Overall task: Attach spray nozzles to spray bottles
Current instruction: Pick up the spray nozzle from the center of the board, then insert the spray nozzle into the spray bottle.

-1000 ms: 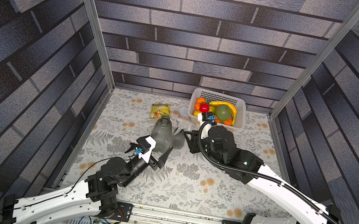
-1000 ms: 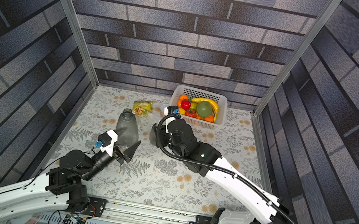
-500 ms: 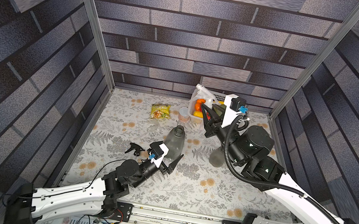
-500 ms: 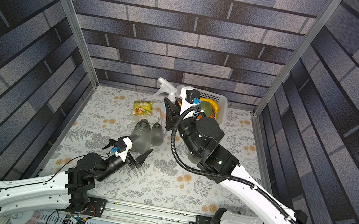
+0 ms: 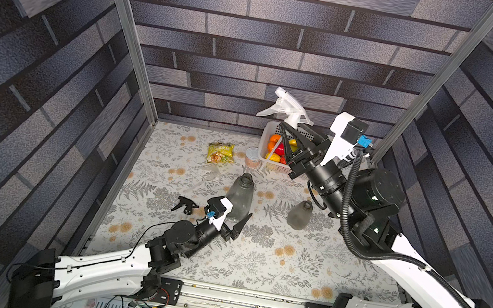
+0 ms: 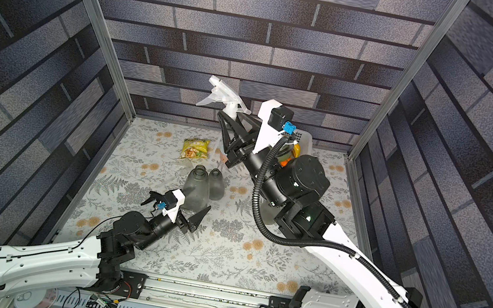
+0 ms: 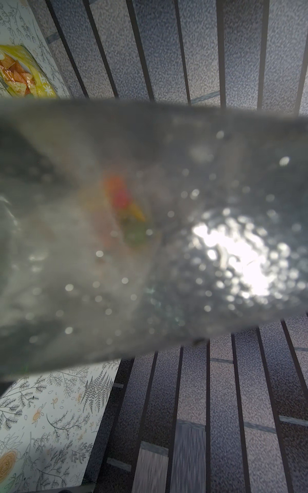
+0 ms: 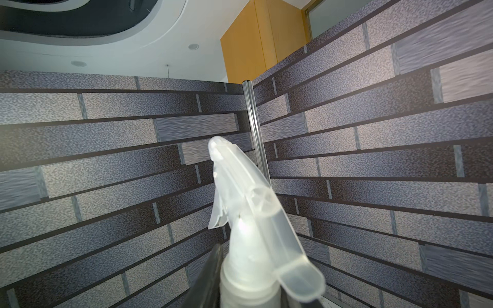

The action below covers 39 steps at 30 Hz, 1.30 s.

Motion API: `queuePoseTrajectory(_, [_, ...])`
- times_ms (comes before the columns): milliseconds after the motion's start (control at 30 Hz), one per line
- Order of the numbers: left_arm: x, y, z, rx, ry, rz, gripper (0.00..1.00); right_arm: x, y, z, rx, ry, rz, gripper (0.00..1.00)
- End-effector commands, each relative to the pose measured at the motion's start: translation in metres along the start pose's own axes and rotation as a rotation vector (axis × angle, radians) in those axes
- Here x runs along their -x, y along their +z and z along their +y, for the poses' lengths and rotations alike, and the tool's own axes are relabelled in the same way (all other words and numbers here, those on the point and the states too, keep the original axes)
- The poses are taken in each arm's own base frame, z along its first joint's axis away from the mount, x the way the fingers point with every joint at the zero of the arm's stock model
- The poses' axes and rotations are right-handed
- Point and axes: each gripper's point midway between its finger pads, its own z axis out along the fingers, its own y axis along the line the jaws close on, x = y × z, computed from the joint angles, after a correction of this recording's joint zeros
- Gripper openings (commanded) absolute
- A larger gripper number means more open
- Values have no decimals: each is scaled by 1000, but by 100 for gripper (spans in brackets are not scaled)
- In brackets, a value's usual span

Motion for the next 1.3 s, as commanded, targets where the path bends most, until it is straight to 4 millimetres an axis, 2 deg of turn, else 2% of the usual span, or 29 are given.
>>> queuePoseTrajectory(0, [13,-3,1,-8,-35,-48,72,-6,8,10,47,50,5,27])
queuePoseTrajectory(200, [13,-5,1,-11,-43,-48,72,-21,17,8,35,36,28,27])
queuePoseTrajectory(367, [16,-6,2,-7,-47,-59,72,-40,18,4,26,35,62,27])
queuePoseTrajectory(733, [24,4,9,20,-77,-75,72,-98,1,18,137,111,192,30])
queuePoseTrajectory(1000, [35,9,12,17,-84,-89,72,-124,-15,19,161,145,211,30])
queuePoseTrajectory(1267, [40,9,12,9,-66,-91,71,-150,-18,14,146,122,255,31])
